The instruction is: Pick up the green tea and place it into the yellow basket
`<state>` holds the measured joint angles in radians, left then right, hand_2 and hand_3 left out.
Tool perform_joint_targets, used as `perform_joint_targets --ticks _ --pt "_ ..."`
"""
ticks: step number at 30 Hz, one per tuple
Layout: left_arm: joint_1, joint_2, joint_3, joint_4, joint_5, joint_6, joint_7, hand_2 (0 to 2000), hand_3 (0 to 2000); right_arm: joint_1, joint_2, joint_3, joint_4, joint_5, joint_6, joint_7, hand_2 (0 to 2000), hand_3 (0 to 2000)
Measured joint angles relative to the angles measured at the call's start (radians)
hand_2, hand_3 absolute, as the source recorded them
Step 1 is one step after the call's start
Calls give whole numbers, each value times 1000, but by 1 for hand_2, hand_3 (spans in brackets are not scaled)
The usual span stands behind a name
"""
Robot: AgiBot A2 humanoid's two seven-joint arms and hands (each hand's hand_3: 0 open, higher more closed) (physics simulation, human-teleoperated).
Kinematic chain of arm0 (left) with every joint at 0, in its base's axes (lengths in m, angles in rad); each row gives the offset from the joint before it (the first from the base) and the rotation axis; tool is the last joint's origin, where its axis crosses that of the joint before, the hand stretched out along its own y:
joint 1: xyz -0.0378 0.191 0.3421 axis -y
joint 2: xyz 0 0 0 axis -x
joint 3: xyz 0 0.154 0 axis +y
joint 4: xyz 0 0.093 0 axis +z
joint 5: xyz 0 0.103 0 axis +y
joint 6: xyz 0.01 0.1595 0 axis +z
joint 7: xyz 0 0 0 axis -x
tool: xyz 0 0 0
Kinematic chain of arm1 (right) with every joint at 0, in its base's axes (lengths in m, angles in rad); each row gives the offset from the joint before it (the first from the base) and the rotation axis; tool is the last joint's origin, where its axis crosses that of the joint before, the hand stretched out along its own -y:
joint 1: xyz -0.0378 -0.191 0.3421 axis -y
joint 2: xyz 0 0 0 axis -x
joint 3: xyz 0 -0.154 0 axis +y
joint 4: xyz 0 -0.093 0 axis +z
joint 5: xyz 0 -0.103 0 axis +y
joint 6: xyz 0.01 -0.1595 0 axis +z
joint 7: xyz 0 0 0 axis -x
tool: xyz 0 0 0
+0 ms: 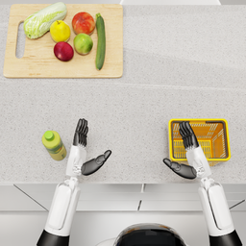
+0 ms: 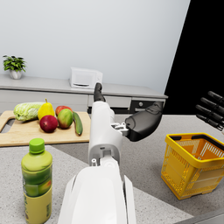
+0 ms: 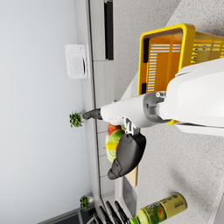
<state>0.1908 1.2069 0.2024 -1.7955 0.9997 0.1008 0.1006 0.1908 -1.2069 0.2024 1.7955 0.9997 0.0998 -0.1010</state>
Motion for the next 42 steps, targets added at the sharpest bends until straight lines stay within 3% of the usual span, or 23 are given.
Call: perform_joint_targets --ticks 11,13,16,24,29,32,36,42 --pt "0 0 0 0 0 0 0 0 0 0 0 0 0 0 0 0 0 0" --pt "-7 3 11 3 0 -49 -49 0 0 -3 -5 12 0 0 -48 49 0 0" --pt "-16 8 -22 -28 44 -82 -82 0 0 17 -24 -29 26 0 -81 82 0 0" --pt "21 34 -211 -32 388 -100 -99 0 0 59 -43 -246 64 343 -98 100 0 0" --pt "-21 55 -369 2 454 -101 -100 0 0 40 -52 -325 75 409 -100 101 0 0" --pt "-56 72 -442 45 464 -101 -101 0 0 25 -58 -341 80 419 -100 101 0 0" --pt "-79 83 -444 140 468 -101 -101 0 0 14 -65 -333 88 423 -100 101 0 0" --pt "-28 85 -388 383 469 -101 -101 0 0 -5 -74 -273 110 424 -100 101 0 0"
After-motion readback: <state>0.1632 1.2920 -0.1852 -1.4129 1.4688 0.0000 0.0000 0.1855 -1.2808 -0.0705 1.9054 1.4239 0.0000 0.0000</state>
